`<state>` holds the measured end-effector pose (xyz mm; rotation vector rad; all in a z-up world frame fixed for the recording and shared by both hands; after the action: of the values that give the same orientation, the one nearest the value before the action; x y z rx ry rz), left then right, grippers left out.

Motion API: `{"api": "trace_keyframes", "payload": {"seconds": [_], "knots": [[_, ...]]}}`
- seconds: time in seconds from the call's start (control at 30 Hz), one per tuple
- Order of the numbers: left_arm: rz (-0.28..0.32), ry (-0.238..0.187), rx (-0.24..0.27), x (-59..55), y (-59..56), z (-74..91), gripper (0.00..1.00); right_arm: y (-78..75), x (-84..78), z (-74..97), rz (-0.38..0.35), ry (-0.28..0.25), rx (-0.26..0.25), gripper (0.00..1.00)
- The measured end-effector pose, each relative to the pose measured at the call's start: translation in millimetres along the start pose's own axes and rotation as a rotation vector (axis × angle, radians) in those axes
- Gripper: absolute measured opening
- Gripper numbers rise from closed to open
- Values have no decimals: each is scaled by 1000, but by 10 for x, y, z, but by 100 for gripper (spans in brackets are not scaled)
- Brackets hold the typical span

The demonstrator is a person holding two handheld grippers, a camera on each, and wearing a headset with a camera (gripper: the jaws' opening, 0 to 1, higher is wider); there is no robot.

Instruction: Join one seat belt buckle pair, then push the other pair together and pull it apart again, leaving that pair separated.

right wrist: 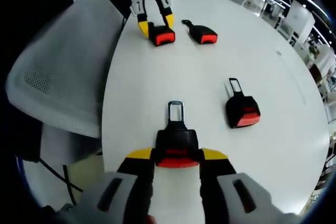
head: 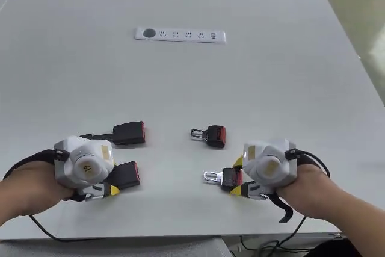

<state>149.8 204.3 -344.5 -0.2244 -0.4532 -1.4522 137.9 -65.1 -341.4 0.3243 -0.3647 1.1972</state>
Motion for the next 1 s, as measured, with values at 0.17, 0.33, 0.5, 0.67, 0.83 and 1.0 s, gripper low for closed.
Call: {"api": "trace_keyframes", "payload": {"seconds": [0.17,0.33,0.5,0.67,0.83,1.0], "knots": [[-7,-8,-14,23,5,-5,34,-5,8,-6,-8,13,13,35],[-62,-13,-35,28,6,-18,34,-13,8,-30,21,29,27,34],[-127,-11,-62,41,2,-33,34,-15,8,-41,18,35,41,34],[-196,13,-99,69,-15,-48,33,-22,-1,-62,15,35,59,34],[-214,26,-117,75,-6,-65,33,-24,-1,-73,28,33,73,34],[-214,35,-124,86,-12,-55,33,-19,2,-67,33,36,74,34]]}}
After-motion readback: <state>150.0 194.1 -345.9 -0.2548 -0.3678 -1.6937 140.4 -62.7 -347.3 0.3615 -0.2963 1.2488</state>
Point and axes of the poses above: the centre of the closed fingertips' face, and the gripper's own axes: z roughly backward along the fingers, y roughly to its left, x roughly out of its top, the point moved 3 cm from there along z, roughly backward along the fingers, and after that the axes turned 9 degrees about -z, right-handed, at the moved point
